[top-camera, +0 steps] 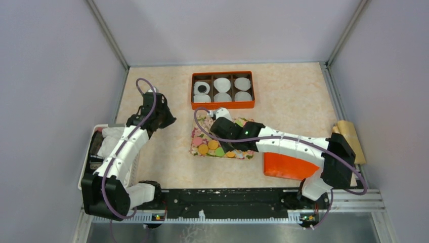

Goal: Pack the cookies

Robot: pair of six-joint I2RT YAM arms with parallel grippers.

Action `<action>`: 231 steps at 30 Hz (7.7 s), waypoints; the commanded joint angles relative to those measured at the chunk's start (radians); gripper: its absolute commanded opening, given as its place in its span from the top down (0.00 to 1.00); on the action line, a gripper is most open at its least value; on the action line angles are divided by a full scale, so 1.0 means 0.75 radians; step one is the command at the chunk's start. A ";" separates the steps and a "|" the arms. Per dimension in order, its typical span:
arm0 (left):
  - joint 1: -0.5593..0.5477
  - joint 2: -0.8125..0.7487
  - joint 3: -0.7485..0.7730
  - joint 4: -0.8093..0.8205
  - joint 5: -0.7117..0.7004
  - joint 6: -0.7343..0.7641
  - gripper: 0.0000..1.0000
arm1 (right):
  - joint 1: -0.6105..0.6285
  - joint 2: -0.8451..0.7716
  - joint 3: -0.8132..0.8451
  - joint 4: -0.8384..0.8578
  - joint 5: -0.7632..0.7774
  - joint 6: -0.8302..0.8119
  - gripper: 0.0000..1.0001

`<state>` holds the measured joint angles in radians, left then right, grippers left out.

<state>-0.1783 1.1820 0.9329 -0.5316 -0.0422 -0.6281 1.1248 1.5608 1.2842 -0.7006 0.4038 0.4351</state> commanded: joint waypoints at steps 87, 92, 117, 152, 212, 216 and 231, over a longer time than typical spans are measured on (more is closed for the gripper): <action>0.055 -0.036 0.034 0.023 0.003 0.017 1.00 | -0.106 0.155 0.408 0.014 0.128 -0.128 1.00; 0.065 -0.011 0.042 0.026 0.019 0.023 1.00 | -0.170 0.283 0.541 0.045 0.091 -0.188 1.00; 0.093 -0.008 0.028 0.020 0.022 0.032 1.00 | -0.287 0.631 0.757 0.105 -0.080 -0.248 0.77; 0.095 0.004 0.032 0.048 0.123 0.015 1.00 | -0.257 0.021 0.305 0.169 -0.004 -0.176 0.69; 0.095 0.013 -0.006 0.059 0.212 -0.003 1.00 | -0.150 -0.121 -0.085 0.054 -0.031 0.056 0.91; 0.095 0.005 -0.003 0.057 0.200 0.001 1.00 | -0.150 -0.114 -0.026 0.042 0.001 0.043 0.92; 0.097 0.037 0.043 0.059 0.178 0.017 1.00 | -0.400 0.201 0.423 0.092 0.051 -0.154 0.92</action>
<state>-0.1116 1.2034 0.9287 -0.5217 0.1074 -0.6277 0.8909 1.6302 1.4815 -0.6895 0.4213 0.3847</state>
